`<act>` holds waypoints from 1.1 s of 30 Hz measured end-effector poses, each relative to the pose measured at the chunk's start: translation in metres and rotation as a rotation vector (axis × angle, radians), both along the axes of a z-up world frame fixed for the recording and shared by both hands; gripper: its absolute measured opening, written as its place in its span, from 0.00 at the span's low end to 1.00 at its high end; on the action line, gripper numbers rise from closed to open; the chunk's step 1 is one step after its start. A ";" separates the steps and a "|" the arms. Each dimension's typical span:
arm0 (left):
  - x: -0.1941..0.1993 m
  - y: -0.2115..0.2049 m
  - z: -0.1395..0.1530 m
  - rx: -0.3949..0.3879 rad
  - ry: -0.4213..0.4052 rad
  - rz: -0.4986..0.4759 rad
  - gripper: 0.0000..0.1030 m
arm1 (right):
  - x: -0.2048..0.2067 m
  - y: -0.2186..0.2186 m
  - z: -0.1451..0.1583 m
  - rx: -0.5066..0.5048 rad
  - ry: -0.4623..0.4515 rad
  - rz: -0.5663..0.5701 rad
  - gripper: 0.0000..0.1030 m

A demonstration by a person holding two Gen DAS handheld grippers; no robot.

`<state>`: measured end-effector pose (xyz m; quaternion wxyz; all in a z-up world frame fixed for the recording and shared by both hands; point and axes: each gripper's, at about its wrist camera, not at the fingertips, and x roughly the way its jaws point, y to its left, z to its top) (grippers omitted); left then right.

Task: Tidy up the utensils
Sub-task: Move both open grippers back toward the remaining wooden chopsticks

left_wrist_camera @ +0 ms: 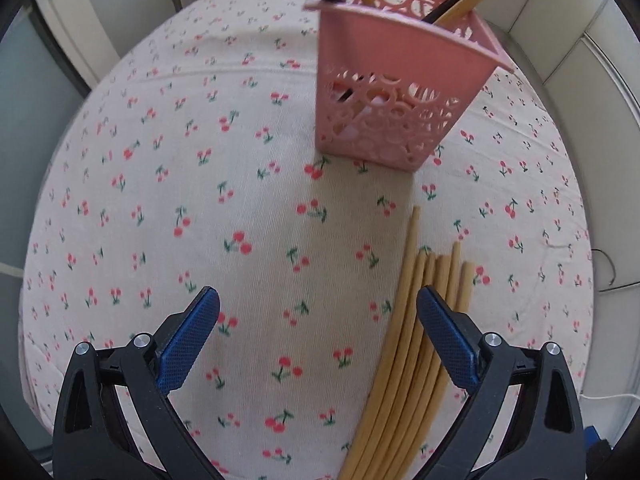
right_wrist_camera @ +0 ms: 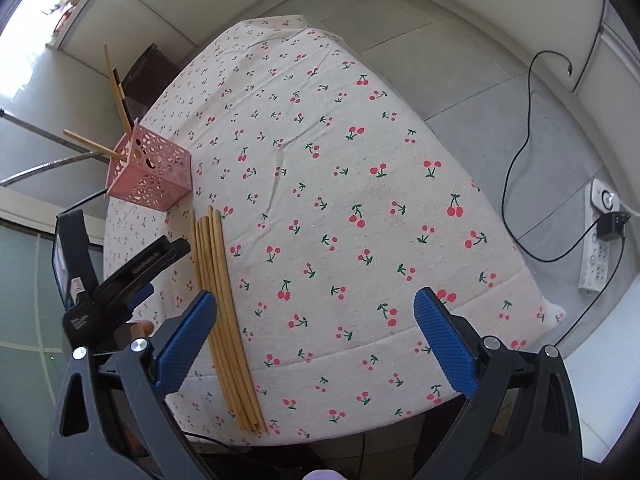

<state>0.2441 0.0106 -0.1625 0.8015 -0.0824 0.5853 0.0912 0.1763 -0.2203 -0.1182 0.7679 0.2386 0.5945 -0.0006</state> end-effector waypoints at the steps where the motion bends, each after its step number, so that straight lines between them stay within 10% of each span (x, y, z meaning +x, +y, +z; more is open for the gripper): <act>1: 0.001 -0.002 -0.001 0.008 -0.002 -0.003 0.90 | 0.000 0.000 0.000 0.000 0.002 -0.003 0.93; 17: 0.004 0.021 -0.011 -0.103 0.021 0.008 0.82 | 0.003 0.002 -0.001 0.002 0.008 -0.015 0.93; 26: 0.000 -0.007 -0.016 0.035 0.029 -0.064 0.82 | 0.003 0.000 -0.004 -0.014 0.017 -0.025 0.93; 33: -0.004 -0.016 -0.007 0.012 0.001 -0.134 0.19 | 0.009 0.012 -0.005 -0.007 0.018 -0.012 0.93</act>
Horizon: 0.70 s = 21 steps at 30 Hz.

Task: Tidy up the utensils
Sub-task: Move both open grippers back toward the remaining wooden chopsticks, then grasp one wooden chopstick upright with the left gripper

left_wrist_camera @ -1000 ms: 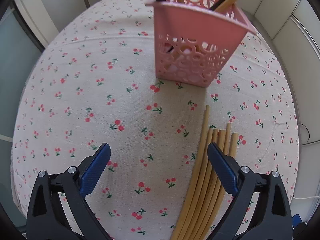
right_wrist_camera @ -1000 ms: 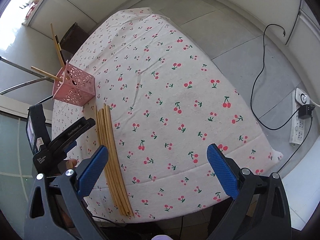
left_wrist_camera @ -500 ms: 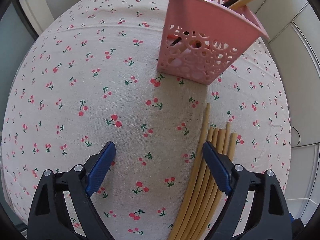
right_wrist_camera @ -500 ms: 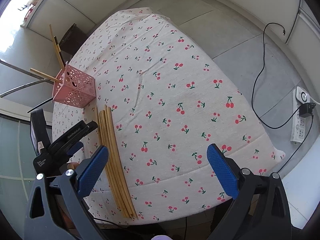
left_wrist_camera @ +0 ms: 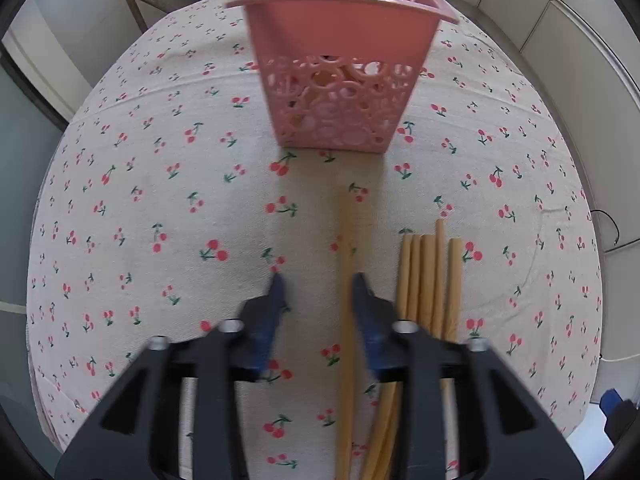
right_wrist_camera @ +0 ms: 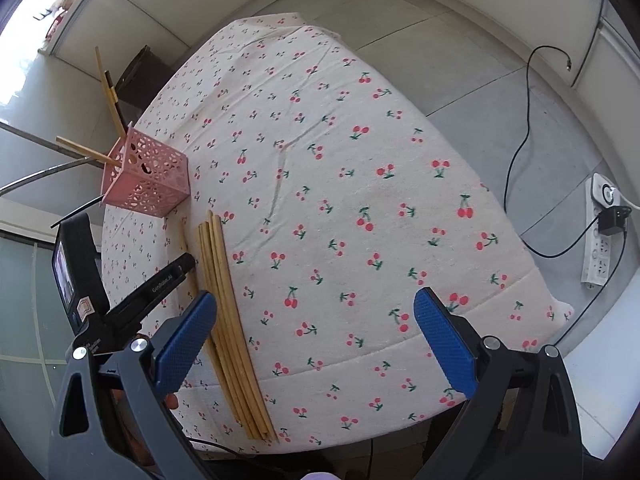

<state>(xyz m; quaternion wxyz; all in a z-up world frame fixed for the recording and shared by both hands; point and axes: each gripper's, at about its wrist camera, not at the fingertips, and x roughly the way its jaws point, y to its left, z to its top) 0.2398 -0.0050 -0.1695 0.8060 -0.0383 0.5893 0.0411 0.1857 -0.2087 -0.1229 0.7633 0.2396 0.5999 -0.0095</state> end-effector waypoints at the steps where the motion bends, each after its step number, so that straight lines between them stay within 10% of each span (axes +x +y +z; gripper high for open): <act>1: -0.002 0.005 0.000 -0.011 -0.002 0.001 0.13 | 0.002 0.006 -0.001 0.002 0.004 0.008 0.93; 21: -0.044 0.101 0.042 -0.126 -0.054 0.111 0.05 | 0.071 0.075 -0.048 -0.124 0.044 0.033 0.93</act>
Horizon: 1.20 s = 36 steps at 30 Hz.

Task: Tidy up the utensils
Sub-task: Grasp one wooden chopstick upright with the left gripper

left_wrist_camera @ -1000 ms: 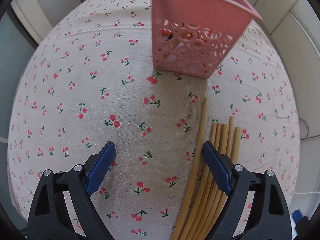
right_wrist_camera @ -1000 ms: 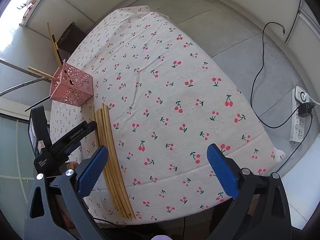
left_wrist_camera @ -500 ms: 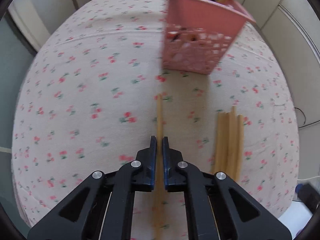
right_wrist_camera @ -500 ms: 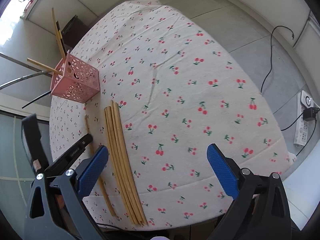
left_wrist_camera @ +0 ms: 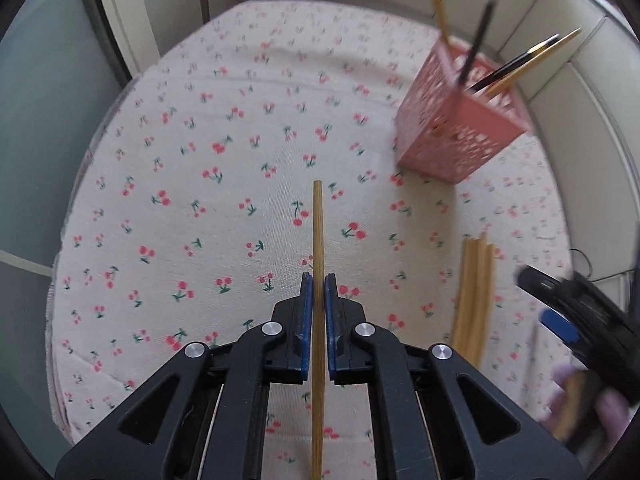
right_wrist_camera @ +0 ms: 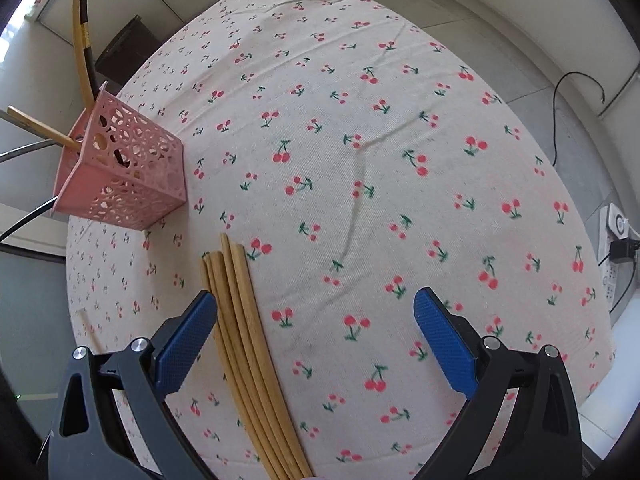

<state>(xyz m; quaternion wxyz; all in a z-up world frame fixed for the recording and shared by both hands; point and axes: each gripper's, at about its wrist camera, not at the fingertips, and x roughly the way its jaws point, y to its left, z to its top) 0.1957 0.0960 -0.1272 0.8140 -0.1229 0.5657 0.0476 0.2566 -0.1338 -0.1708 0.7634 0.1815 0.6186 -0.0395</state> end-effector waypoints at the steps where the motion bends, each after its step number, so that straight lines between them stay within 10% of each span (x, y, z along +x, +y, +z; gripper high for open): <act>1: -0.001 0.002 0.005 -0.001 -0.012 -0.005 0.06 | 0.002 0.002 -0.001 -0.011 -0.001 0.002 0.93; 15: -0.003 0.005 0.013 -0.023 -0.032 -0.009 0.06 | 0.014 0.040 -0.014 -0.247 -0.032 0.104 0.87; 17: -0.002 0.008 0.010 -0.023 -0.023 -0.001 0.06 | 0.012 0.048 -0.013 -0.276 -0.060 0.141 0.74; 19: -0.001 0.012 0.005 -0.036 -0.005 0.013 0.06 | 0.012 0.057 -0.005 -0.265 -0.093 0.193 0.28; 22: 0.002 0.019 -0.004 -0.085 0.024 0.037 0.07 | 0.012 0.059 -0.002 -0.183 -0.083 0.229 0.10; 30: 0.014 0.014 -0.020 -0.085 0.057 0.086 0.49 | 0.009 0.022 0.007 0.043 -0.085 0.155 0.08; 36: 0.027 -0.006 -0.038 0.022 0.083 0.066 0.55 | -0.005 0.013 0.039 0.048 -0.185 0.178 0.08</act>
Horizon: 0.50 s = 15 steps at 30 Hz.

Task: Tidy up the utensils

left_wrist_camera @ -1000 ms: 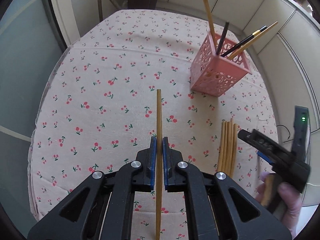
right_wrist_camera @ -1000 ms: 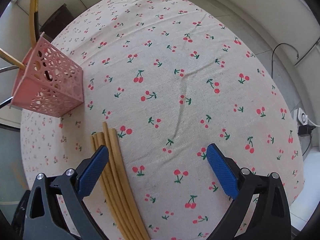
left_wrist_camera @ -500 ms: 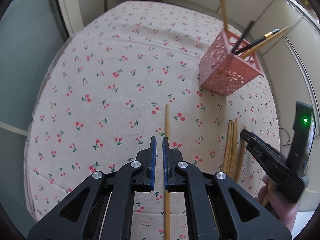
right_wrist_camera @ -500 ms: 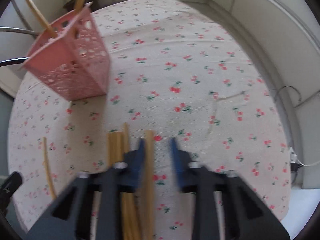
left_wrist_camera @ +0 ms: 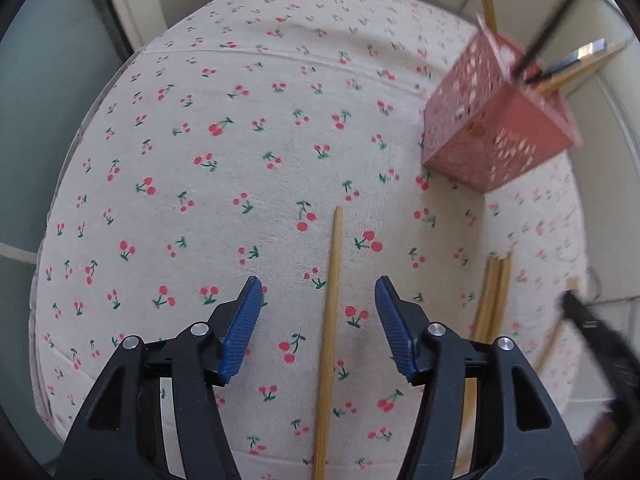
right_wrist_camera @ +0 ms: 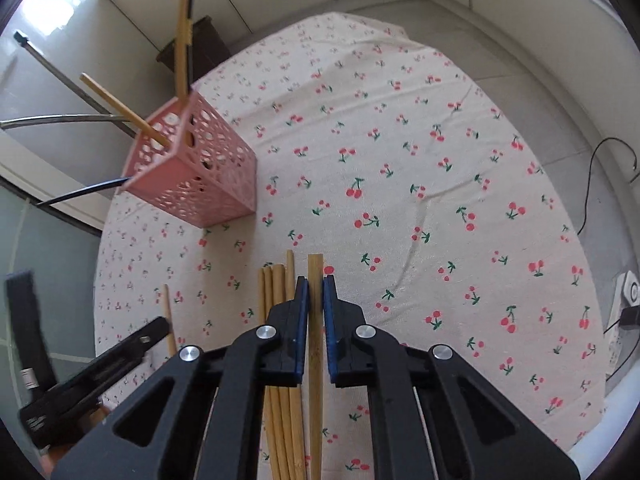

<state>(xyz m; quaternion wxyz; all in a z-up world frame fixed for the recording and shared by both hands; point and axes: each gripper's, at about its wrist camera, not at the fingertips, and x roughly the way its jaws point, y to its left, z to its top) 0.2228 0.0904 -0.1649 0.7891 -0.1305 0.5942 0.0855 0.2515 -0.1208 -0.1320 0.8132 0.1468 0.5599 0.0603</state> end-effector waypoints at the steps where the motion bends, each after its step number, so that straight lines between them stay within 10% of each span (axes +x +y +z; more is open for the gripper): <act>1: 0.001 -0.006 -0.006 0.034 0.014 -0.019 0.54 | 0.001 0.001 0.004 -0.002 -0.013 0.003 0.08; 4: -0.001 -0.019 -0.010 0.120 -0.006 -0.066 0.47 | -0.006 -0.001 0.015 0.011 -0.057 0.010 0.08; 7: -0.003 -0.024 -0.007 0.087 -0.026 -0.103 0.05 | -0.014 -0.008 0.029 0.037 -0.096 0.016 0.08; 15: -0.028 -0.007 0.023 -0.136 -0.159 -0.102 0.05 | -0.038 -0.030 0.065 0.124 -0.202 0.008 0.08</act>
